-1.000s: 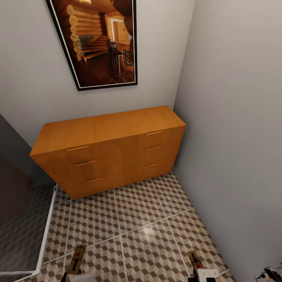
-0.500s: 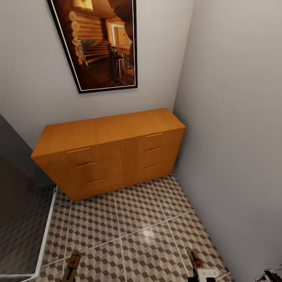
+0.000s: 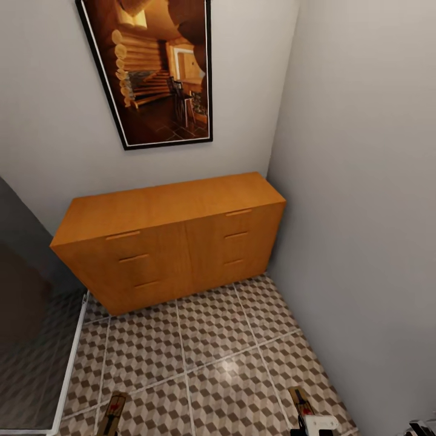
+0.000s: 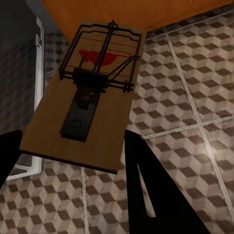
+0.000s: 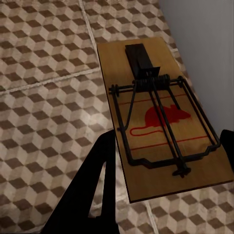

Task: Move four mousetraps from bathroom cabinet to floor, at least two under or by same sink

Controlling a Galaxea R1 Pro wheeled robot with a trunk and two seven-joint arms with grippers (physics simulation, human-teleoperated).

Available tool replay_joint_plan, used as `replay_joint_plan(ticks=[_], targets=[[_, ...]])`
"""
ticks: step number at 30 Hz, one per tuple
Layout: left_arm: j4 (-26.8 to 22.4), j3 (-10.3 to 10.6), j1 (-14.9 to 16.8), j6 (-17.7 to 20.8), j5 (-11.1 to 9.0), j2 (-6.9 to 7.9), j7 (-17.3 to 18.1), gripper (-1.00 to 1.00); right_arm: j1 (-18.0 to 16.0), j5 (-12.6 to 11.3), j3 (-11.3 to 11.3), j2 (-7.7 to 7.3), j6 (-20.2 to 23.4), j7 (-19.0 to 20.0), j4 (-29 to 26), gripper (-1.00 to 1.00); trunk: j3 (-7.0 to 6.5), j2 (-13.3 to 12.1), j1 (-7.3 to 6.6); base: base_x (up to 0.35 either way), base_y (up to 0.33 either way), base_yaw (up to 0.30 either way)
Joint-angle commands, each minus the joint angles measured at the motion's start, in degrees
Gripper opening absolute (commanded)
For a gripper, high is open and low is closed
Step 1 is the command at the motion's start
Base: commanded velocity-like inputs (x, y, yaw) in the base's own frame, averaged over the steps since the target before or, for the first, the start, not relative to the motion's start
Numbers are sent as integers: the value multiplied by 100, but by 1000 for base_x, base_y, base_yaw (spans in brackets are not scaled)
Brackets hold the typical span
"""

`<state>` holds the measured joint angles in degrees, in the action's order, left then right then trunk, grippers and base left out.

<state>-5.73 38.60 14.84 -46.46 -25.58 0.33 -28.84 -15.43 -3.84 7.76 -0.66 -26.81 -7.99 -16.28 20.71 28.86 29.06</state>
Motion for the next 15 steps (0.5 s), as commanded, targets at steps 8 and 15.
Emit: replay_joint_plan(ticks=[8,15], targets=[[-1,51,2,5,-8,-20,-61,-100,-4,-47,50,0,-17,-36,2,-100,-67,7,2,0,0,0],[65,51,2,5,-8,-62,-59,-100,-4,-47,50,2,-17,-36,6,-100,-132,7,2,0,0,0]])
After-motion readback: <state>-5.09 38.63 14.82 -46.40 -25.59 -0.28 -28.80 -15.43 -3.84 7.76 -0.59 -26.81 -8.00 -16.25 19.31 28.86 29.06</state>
